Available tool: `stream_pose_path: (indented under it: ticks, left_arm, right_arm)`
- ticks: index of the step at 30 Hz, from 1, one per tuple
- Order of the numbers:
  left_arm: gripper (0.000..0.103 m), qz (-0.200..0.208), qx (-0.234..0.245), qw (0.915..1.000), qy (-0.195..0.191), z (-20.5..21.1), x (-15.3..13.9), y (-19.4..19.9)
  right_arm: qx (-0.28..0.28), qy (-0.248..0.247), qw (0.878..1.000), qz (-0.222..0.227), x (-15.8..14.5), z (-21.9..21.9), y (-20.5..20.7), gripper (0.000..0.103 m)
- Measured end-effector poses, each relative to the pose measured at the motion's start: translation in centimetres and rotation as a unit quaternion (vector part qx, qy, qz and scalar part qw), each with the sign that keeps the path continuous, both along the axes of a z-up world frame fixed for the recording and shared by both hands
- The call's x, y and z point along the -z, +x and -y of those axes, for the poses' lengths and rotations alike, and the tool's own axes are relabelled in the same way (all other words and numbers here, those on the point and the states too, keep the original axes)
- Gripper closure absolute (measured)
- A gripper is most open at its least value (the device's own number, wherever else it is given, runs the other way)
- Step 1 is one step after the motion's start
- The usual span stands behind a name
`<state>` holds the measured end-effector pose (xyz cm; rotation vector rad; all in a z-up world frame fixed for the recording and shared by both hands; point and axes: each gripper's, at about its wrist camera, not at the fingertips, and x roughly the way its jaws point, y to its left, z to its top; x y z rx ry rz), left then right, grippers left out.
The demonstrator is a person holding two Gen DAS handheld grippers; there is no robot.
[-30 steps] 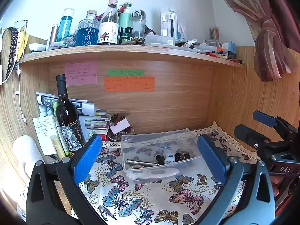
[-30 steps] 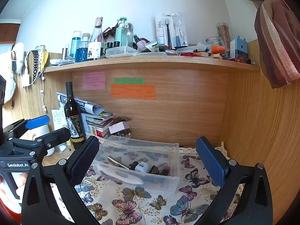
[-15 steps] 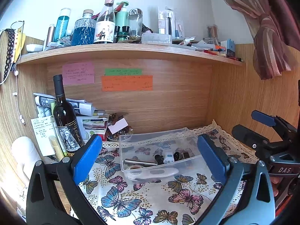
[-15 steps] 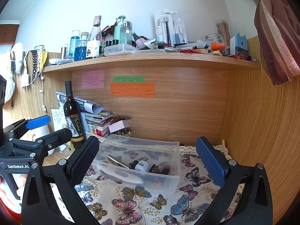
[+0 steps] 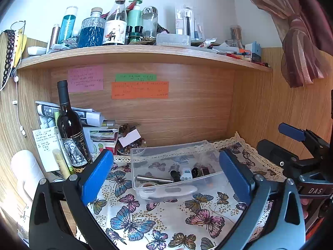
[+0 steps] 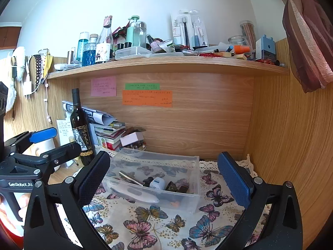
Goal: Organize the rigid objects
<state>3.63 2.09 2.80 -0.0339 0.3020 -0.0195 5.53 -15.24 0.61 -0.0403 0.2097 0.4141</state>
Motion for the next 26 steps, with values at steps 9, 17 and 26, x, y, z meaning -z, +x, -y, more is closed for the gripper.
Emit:
stream_pose_path:
  ticks: [9,17,26]
  left_arm:
    - [0.000,-0.005,0.003,1.0000,0.003,0.11,0.14,0.23]
    - [0.000,-0.007,0.008,0.9999,-0.003,-0.15,0.19,0.40]
    - [0.000,-0.001,0.012,0.9999,-0.002,-0.06,-0.07,0.14]
  right_arm:
    - [0.000,0.002,1.000,0.000,0.03,0.00,0.00,0.000]
    - [0.001,0.001,1.000,-0.003,0.15,-0.06,0.11,0.000]
    - [0.001,0.001,1.000,-0.005,0.24,0.00,0.37,0.000]
